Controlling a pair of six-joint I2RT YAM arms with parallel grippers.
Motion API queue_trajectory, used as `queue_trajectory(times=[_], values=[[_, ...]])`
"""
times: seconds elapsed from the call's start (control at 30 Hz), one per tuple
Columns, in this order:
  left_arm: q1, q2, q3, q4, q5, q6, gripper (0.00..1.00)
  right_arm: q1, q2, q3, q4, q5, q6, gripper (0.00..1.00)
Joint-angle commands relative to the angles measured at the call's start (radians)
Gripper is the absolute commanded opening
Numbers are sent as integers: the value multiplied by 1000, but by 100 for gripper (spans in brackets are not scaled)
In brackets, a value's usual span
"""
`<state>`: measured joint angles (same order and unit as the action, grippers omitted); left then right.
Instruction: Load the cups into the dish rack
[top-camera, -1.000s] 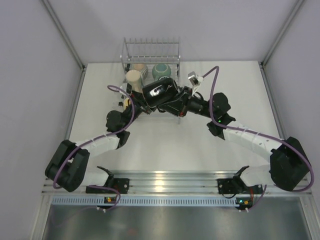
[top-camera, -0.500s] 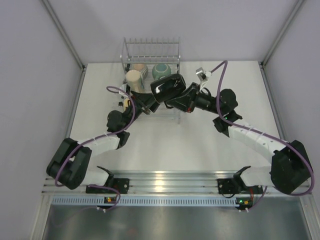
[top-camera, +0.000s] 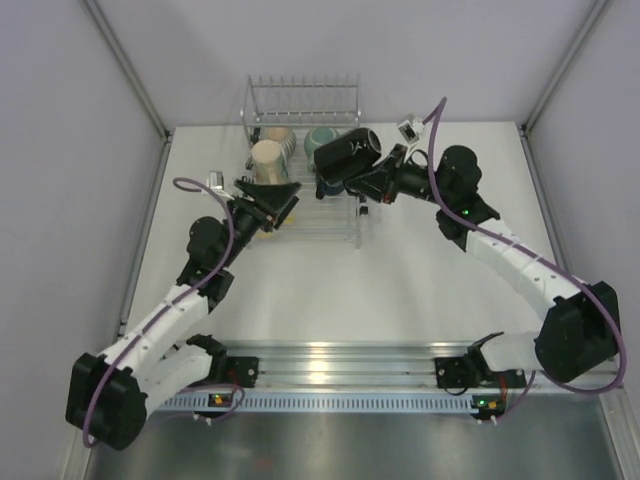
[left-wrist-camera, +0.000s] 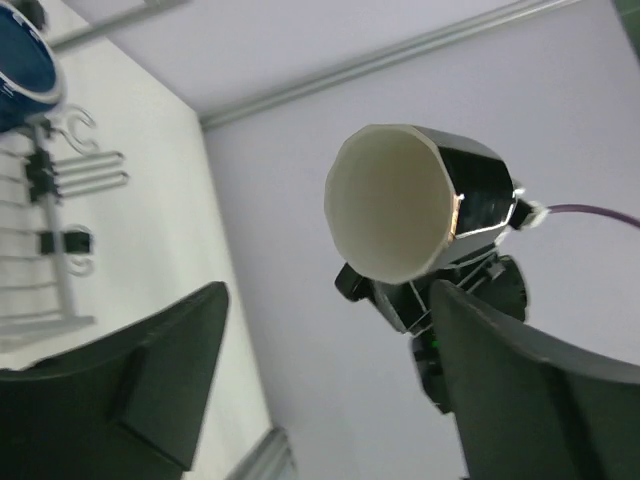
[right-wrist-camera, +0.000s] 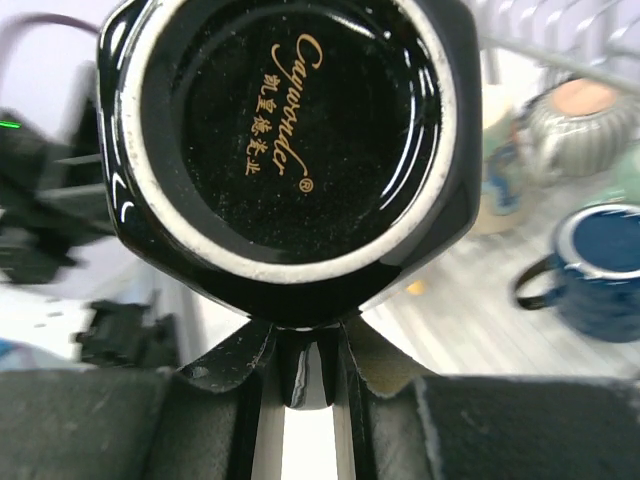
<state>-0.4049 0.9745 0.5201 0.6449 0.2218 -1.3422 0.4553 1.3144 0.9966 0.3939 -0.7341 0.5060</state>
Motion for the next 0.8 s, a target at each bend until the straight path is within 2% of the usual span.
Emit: queue_trajectory(times=[0.0,0.03,0.2,0.3,0.57,0.77], values=[[8,-120,86,-399,-165,208,95,-6,34,149,-179,87,-292,0],[8,-166,95,-434,-186,260,98,-6,51,186,-208,125,-332,0],[8,-261,167,-615,-269,403,98,-4,222,345,-444,205,-571,0],[8,-325,181,-693,-317,463,98,3,293,384,-477,216,-670,0],[9,-464,178,-772,-433,538,98,42,410,458,-575,188,-943,0],[8,-488,167,-765,-458,549,98,101,437,436,-575,223,-1031,0]])
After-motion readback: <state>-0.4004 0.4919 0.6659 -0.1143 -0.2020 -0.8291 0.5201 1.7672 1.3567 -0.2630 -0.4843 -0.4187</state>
